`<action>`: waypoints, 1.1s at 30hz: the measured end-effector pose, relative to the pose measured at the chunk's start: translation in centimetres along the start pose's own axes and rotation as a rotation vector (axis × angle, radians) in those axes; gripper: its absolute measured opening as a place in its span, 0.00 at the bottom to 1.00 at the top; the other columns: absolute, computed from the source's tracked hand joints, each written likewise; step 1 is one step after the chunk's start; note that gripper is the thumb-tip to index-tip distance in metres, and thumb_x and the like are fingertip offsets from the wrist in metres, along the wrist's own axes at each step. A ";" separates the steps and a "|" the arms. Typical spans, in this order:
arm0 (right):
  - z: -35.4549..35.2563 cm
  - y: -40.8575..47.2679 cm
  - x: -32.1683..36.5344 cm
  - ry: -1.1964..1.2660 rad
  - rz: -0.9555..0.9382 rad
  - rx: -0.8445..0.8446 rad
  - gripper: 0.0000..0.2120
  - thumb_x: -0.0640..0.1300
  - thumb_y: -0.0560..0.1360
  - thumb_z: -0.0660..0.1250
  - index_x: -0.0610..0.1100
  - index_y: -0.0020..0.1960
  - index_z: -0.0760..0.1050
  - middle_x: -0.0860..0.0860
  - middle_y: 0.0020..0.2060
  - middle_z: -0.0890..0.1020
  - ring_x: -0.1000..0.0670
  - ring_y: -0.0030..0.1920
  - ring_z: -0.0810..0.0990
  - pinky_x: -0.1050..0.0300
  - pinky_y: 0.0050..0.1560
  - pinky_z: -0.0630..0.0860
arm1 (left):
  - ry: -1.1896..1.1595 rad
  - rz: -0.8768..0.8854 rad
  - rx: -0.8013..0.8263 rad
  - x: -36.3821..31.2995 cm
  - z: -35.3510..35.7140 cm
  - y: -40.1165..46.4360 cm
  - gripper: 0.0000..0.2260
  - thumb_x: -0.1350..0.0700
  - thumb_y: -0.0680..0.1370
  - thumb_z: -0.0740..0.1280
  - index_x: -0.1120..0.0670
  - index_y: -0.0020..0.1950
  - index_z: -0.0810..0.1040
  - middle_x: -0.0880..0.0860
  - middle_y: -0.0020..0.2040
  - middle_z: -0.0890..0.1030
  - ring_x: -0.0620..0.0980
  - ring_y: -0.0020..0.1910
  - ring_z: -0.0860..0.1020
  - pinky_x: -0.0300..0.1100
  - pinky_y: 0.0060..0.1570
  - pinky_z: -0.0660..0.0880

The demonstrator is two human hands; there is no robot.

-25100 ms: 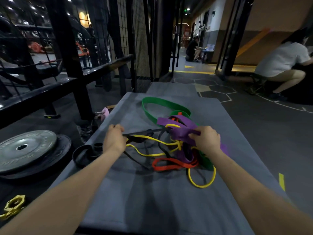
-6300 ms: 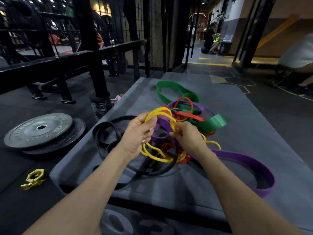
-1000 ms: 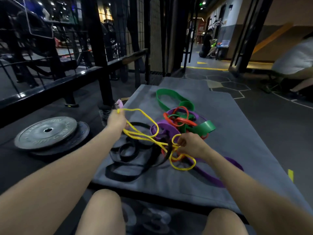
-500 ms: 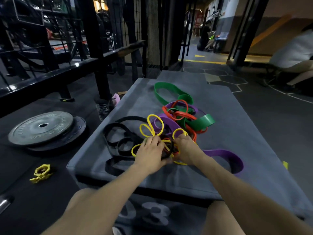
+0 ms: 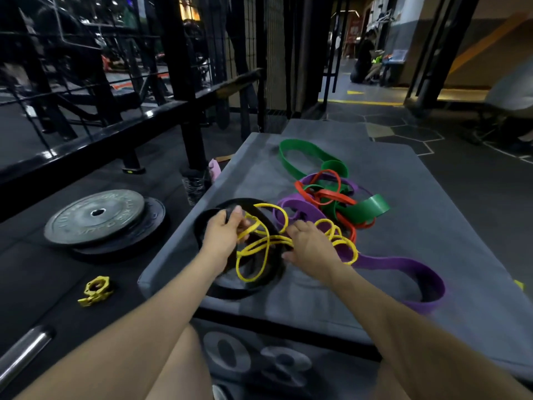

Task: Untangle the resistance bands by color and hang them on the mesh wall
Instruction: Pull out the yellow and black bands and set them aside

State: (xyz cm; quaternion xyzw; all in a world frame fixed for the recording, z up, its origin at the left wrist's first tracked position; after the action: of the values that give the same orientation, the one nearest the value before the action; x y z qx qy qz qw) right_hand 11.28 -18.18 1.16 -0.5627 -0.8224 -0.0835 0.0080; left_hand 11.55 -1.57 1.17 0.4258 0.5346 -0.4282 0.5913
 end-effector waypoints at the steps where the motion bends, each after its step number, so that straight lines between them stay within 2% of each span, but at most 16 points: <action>1: 0.6 0.2 0.7 0.038 0.005 0.022 0.28 0.54 0.73 0.67 0.41 0.66 0.66 0.44 0.62 0.71 0.43 0.64 0.68 0.51 0.65 0.65 | 0.012 -0.001 0.006 0.3 -0.2 -0.1 0.11 0.55 0.80 0.59 0.55 0.39 0.72 0.51 0.33 0.76 0.45 0.31 0.76 0.36 0.29 0.75; 4: 2.8 0.5 1.6 0.199 0.089 0.117 0.32 0.58 0.73 0.65 0.39 0.68 0.63 0.42 0.64 0.69 0.41 0.66 0.66 0.49 0.67 0.65 | -0.014 -0.017 0.016 0.9 -0.6 -0.7 0.11 0.55 0.80 0.60 0.58 0.41 0.72 0.52 0.34 0.76 0.45 0.30 0.76 0.35 0.28 0.75; 7: 3.1 0.3 1.7 0.317 0.179 0.097 0.31 0.62 0.73 0.62 0.40 0.66 0.65 0.42 0.62 0.70 0.41 0.65 0.67 0.47 0.66 0.65 | -0.009 -0.068 -0.005 1.6 -1.3 -1.0 0.10 0.54 0.80 0.60 0.59 0.42 0.72 0.53 0.36 0.76 0.48 0.33 0.76 0.34 0.26 0.73; 11: 3.7 0.0 2.6 0.091 0.118 0.144 0.31 0.68 0.70 0.60 0.46 0.61 0.70 0.44 0.61 0.69 0.42 0.64 0.67 0.44 0.66 0.60 | -0.003 -0.111 -0.008 2.5 -1.1 -1.3 0.11 0.53 0.80 0.60 0.58 0.41 0.72 0.53 0.37 0.77 0.50 0.36 0.77 0.39 0.34 0.75; 14: 4.7 -0.4 2.7 0.039 0.137 0.178 0.22 0.62 0.71 0.64 0.50 0.58 0.75 0.44 0.65 0.62 0.40 0.66 0.61 0.42 0.68 0.57 | 0.061 -0.108 0.031 3.0 -0.5 -1.6 0.11 0.52 0.80 0.61 0.57 0.41 0.73 0.52 0.36 0.77 0.50 0.37 0.78 0.43 0.39 0.75; 16: 3.9 -0.2 3.3 0.051 0.105 0.113 0.14 0.56 0.72 0.65 0.51 0.55 0.77 0.44 0.65 0.61 0.39 0.66 0.60 0.42 0.67 0.58 | 0.150 -0.061 0.015 3.0 -1.0 -1.2 0.13 0.48 0.78 0.62 0.55 0.39 0.74 0.52 0.35 0.79 0.53 0.38 0.78 0.51 0.47 0.77; 18: 2.2 0.3 3.7 0.174 0.035 0.080 0.12 0.52 0.73 0.66 0.47 0.52 0.77 0.42 0.60 0.68 0.40 0.62 0.66 0.45 0.63 0.64 | 0.214 -0.058 -0.019 3.0 -2.0 -0.6 0.13 0.46 0.77 0.62 0.54 0.39 0.74 0.54 0.39 0.80 0.57 0.43 0.79 0.58 0.54 0.76; 20: -0.5 0.7 3.0 0.434 0.007 0.054 0.10 0.48 0.75 0.65 0.42 0.50 0.75 0.41 0.47 0.76 0.43 0.50 0.75 0.52 0.50 0.71 | 0.235 -0.090 -0.052 3.3 -2.8 0.1 0.13 0.45 0.77 0.62 0.54 0.43 0.75 0.55 0.45 0.80 0.57 0.49 0.79 0.59 0.57 0.74; 22: -4.8 0.6 -0.2 0.675 0.089 -0.122 0.05 0.44 0.76 0.65 0.44 0.42 0.72 0.45 0.36 0.77 0.45 0.38 0.77 0.54 0.39 0.72 | 0.228 -0.096 -0.073 3.0 -2.9 0.4 0.13 0.46 0.78 0.61 0.55 0.48 0.76 0.56 0.50 0.81 0.56 0.53 0.78 0.56 0.60 0.73; 24: -8.9 -0.4 -4.8 0.776 0.226 -0.355 0.08 0.43 0.77 0.64 0.46 0.39 0.70 0.46 0.32 0.77 0.47 0.33 0.76 0.52 0.36 0.73 | 0.227 -0.064 -0.083 2.1 -2.3 0.5 0.10 0.49 0.79 0.61 0.54 0.43 0.75 0.55 0.46 0.80 0.57 0.51 0.78 0.55 0.59 0.74; 27: -12.7 -2.9 -10.7 0.779 0.376 -0.604 0.06 0.44 0.77 0.63 0.44 0.43 0.71 0.44 0.36 0.78 0.47 0.36 0.79 0.49 0.42 0.75 | 0.138 -0.094 -0.122 1.8 -1.5 0.5 0.10 0.52 0.80 0.60 0.52 0.40 0.72 0.51 0.38 0.77 0.54 0.44 0.75 0.49 0.49 0.73; 29: -12.8 -4.3 -14.1 0.794 0.480 -0.693 0.05 0.44 0.77 0.63 0.45 0.43 0.71 0.43 0.36 0.79 0.52 0.33 0.80 0.49 0.43 0.76 | 0.095 -0.113 -0.157 1.7 -1.3 0.7 0.09 0.52 0.80 0.60 0.55 0.49 0.75 0.51 0.38 0.76 0.53 0.43 0.75 0.47 0.47 0.72; 30: -12.6 -5.2 -15.4 0.792 0.542 -0.727 0.05 0.44 0.77 0.63 0.44 0.43 0.72 0.43 0.37 0.80 0.50 0.34 0.80 0.48 0.45 0.77 | 0.075 -0.143 -0.179 1.8 -1.3 0.7 0.13 0.52 0.80 0.60 0.59 0.57 0.74 0.51 0.39 0.76 0.52 0.41 0.75 0.46 0.47 0.72; 31: -12.3 -6.1 -16.5 0.787 0.598 -0.767 0.05 0.44 0.77 0.63 0.44 0.44 0.73 0.42 0.38 0.81 0.46 0.38 0.81 0.45 0.48 0.77 | 0.065 -0.172 -0.199 2.0 -1.4 0.7 0.17 0.52 0.80 0.59 0.62 0.62 0.71 0.52 0.39 0.76 0.50 0.39 0.75 0.46 0.48 0.73; 33: -11.3 -8.1 -18.6 0.769 0.711 -0.810 0.06 0.43 0.77 0.63 0.41 0.47 0.75 0.39 0.41 0.81 0.38 0.46 0.80 0.42 0.51 0.76 | 0.099 -0.169 -0.226 1.7 -1.3 0.5 0.18 0.53 0.80 0.59 0.65 0.64 0.70 0.56 0.44 0.77 0.53 0.42 0.78 0.47 0.52 0.74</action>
State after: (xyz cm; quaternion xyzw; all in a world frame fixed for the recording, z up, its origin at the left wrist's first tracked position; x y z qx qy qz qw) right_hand 9.72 -39.90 9.23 -0.6887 -0.4284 -0.5734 0.1158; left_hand 11.81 -0.24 -0.59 0.3303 0.6418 -0.3920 0.5703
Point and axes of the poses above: each hand's wrist, its own y-axis towards the middle knuckle, its own z-axis out of the palm, x = y × z, the point moved 10 cm from there along y, towards the middle knuckle
